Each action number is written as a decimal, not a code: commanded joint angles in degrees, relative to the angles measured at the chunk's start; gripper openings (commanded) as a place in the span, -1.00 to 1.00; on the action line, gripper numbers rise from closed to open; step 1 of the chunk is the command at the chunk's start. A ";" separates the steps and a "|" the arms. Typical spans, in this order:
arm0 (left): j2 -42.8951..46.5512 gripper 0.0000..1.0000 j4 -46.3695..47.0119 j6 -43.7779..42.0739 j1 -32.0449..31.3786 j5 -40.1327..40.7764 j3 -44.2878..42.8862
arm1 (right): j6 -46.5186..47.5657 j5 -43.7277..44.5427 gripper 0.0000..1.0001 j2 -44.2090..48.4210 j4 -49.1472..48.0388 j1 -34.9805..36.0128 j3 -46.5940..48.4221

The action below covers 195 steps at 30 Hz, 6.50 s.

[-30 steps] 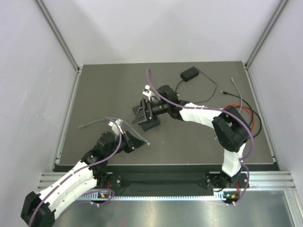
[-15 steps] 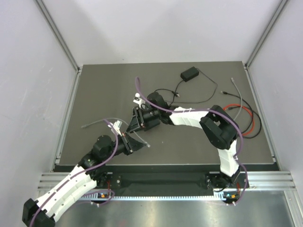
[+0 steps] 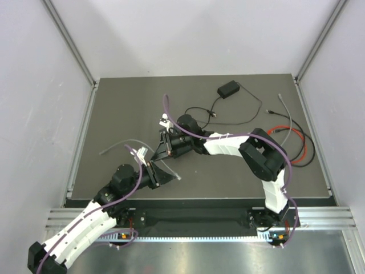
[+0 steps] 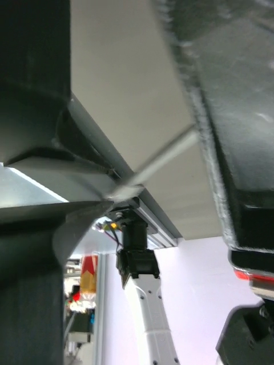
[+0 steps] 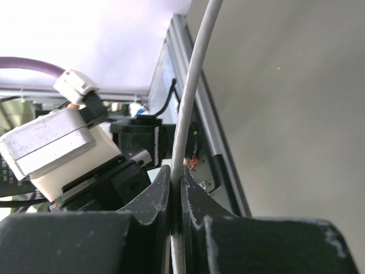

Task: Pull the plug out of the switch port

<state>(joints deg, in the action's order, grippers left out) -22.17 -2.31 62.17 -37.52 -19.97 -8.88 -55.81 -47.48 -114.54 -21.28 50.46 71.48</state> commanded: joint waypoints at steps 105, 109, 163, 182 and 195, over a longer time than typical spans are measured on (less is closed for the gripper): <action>-6.48 0.19 -36.54 -2.49 -0.10 29.37 -29.96 | 24.35 19.89 -0.25 -2.27 11.00 -12.15 0.86; -7.70 0.21 -37.85 -2.58 -0.10 31.73 -31.63 | 23.91 19.18 -0.30 -0.07 9.33 -8.10 -3.27; -58.50 -0.63 -12.90 -19.55 18.97 12.76 -39.37 | -22.93 37.37 -0.44 -4.28 -26.97 -9.76 -20.33; -62.55 -0.67 -12.55 -17.61 20.11 7.58 -37.61 | -35.50 52.75 -0.49 -3.32 -23.18 -3.79 -20.33; -62.64 -0.72 -9.82 -15.68 22.84 1.07 -33.83 | -39.90 53.99 -0.59 -8.24 -29.44 -3.70 -19.54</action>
<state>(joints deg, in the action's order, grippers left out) -84.90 -14.92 46.15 -15.16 -17.02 -43.46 -95.11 4.91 -121.73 -48.60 46.02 50.04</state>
